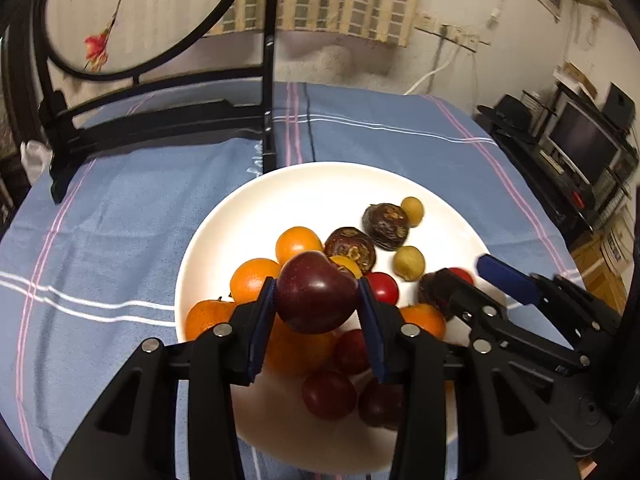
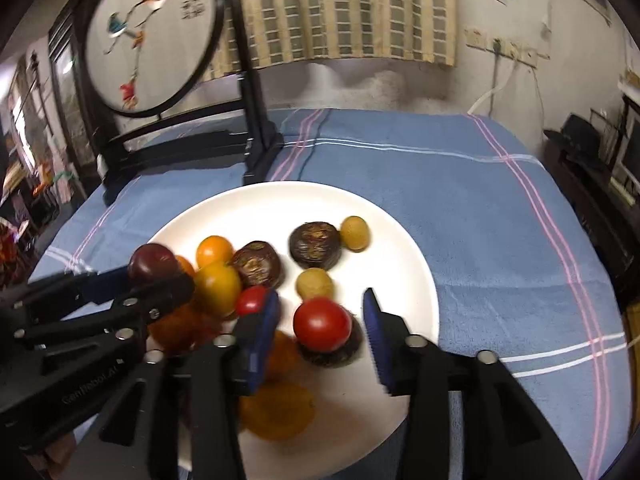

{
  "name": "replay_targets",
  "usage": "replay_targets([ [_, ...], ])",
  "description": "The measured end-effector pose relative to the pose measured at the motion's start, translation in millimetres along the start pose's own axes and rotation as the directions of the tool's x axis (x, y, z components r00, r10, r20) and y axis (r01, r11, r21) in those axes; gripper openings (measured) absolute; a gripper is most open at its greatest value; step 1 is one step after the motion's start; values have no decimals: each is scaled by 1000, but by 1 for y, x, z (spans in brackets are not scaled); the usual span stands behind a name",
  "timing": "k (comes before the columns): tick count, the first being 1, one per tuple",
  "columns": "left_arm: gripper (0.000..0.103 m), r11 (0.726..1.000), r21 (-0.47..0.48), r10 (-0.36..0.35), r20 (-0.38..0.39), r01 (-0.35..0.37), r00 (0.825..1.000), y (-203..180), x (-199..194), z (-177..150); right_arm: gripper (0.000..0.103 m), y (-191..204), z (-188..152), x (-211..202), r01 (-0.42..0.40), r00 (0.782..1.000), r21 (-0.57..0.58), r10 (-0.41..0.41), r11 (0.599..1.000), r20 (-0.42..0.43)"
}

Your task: Organize fruits

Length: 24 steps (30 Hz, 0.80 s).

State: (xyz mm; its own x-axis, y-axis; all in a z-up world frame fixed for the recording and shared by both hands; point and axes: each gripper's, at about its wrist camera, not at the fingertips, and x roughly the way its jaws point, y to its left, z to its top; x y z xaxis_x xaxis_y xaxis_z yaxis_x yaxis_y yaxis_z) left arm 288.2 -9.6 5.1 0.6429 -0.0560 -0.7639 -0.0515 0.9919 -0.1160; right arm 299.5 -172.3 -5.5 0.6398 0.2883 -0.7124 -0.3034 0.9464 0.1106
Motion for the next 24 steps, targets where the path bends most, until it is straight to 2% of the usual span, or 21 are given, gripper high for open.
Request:
replay_targets([
  [2, 59, 1000, -18, -6, 14, 6, 1000, 3, -1, -1, 50, -7, -1, 1, -8, 1000, 27, 8, 1000, -3],
  [3, 69, 1000, -14, 14, 30, -13, 999, 3, -3, -2, 52, -11, -3, 0, -9, 1000, 38, 9, 999, -2],
  [5, 77, 999, -4, 33, 59, -33, 998, 3, -9, -4, 65, -19, -6, -7, -8, 1000, 67, 7, 998, 9],
  [7, 87, 999, 0, 50, 96, -50, 994, 2, -20, -8, 67, -24, -11, -14, -12, 1000, 80, 12, 997, 11],
  [12, 90, 998, 17, 54, 133, -57, 990, 1, -45, -19, 80, -22, -25, -38, 43, 999, 52, -45, 998, 29],
  [14, 93, 998, 26, 52, 140, -56, 989, 1, -55, -26, 90, -22, -32, -50, 52, 998, 59, -54, 997, 44],
  [18, 96, 997, 38, 61, 169, -68, 984, 2, -77, -44, 92, -19, -46, -68, 62, 997, 64, -65, 996, 39],
  [20, 97, 996, 46, 64, 168, -73, 984, 2, -84, -53, 96, -13, -54, -73, 76, 997, 37, -77, 996, 19],
  [24, 97, 995, 66, 69, 163, -81, 984, 3, -96, -72, 97, 2, -67, -83, 87, 996, -14, -87, 996, -1],
])
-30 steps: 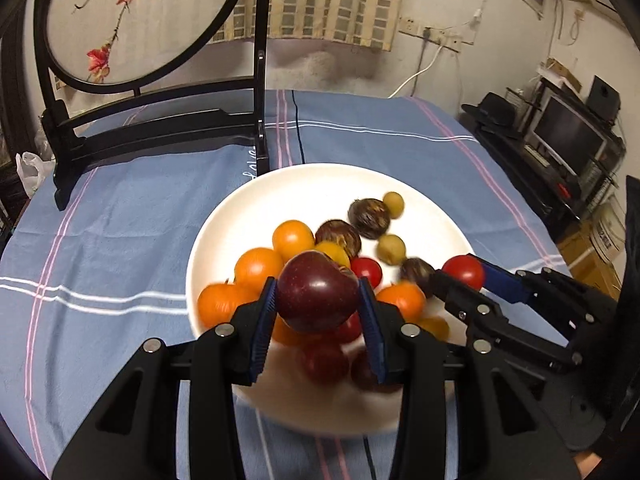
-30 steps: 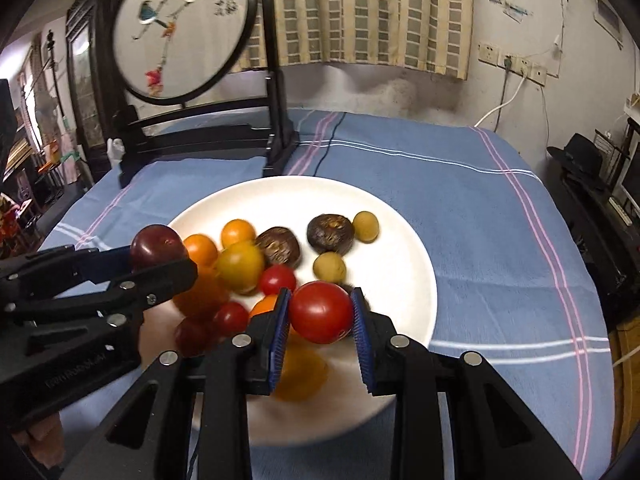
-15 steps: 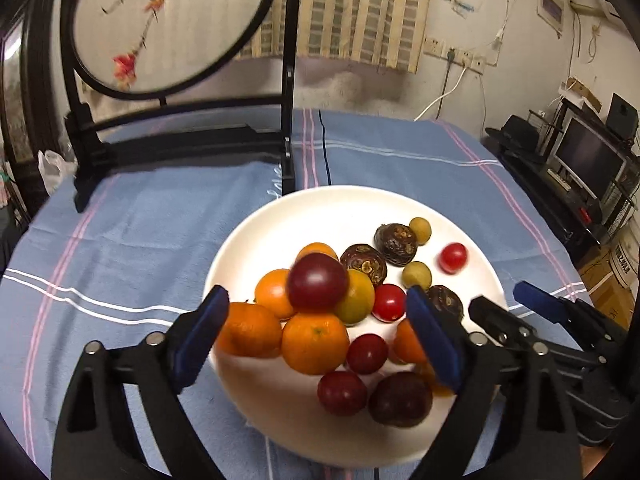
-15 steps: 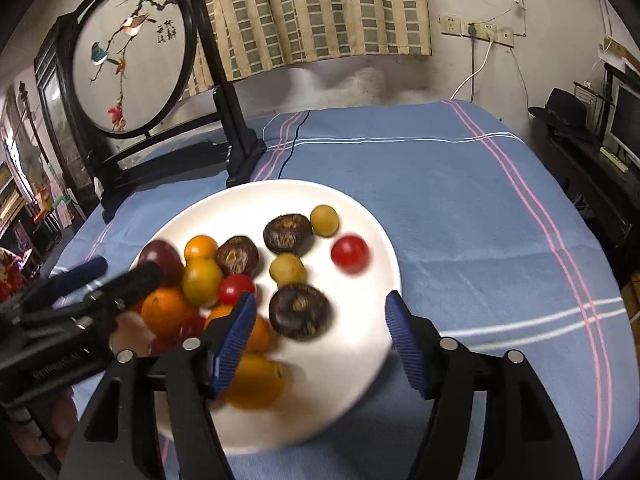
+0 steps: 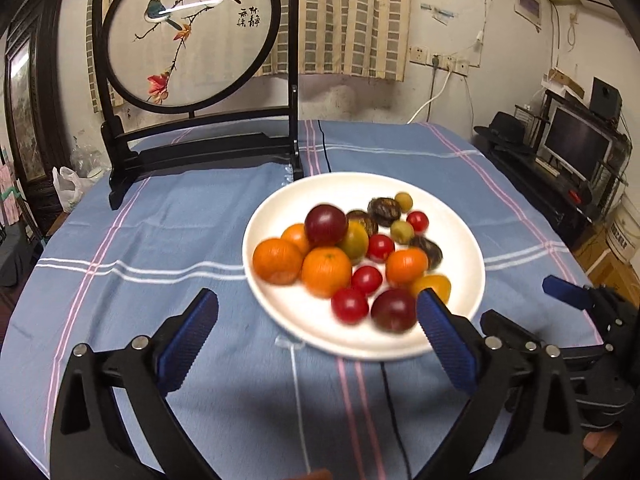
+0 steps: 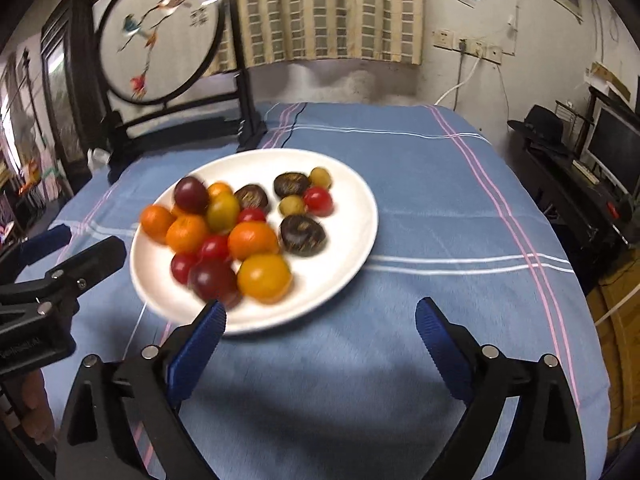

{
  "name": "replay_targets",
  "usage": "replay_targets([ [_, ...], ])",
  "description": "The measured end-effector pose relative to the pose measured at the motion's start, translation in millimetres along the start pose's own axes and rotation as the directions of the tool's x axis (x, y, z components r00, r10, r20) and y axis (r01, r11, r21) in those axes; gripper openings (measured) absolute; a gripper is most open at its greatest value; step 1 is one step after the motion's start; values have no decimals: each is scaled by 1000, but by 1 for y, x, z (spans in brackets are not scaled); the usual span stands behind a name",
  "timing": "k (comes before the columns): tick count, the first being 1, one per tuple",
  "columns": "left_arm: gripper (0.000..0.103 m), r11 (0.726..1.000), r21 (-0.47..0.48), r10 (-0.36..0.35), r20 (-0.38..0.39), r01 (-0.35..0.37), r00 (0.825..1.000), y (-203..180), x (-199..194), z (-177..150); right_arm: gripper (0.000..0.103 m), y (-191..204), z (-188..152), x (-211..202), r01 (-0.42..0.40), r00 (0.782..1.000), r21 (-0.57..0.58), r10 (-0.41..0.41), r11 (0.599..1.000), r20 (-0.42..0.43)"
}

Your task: Organize fruits

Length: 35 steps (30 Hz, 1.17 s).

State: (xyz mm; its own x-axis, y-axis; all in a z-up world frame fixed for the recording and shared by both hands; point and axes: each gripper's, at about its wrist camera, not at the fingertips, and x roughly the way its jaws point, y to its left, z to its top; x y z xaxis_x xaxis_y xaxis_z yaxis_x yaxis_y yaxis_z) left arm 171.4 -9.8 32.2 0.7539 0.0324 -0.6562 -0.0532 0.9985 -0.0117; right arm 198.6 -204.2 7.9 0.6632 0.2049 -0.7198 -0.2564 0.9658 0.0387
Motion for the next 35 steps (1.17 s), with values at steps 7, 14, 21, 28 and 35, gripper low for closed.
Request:
replay_targets([
  [7, 98, 1000, -16, 13, -23, -13, 1000, 13, -3, -29, 98, 18, -24, -7, 6, 999, -63, -4, 998, 35],
  [14, 98, 999, -16, 42, -48, -43, 998, 28, 13, -40, 98, 13, -31, 4, 16, 1000, -80, -15, 997, 21],
  [21, 98, 1000, -15, 13, -52, -14, 999, 24, 12, -45, 98, 11, -34, 9, -8, 1000, -60, 6, 998, -30],
  [28, 98, 1000, -21, 3, -55, -4, 998, 25, 11, -44, 98, 17, -37, 8, -6, 999, -75, 3, 997, -47],
  [35, 98, 1000, 8, 27, -70, -27, 997, 19, 17, -48, 98, 20, -45, 17, -12, 992, -76, 3, 997, -126],
])
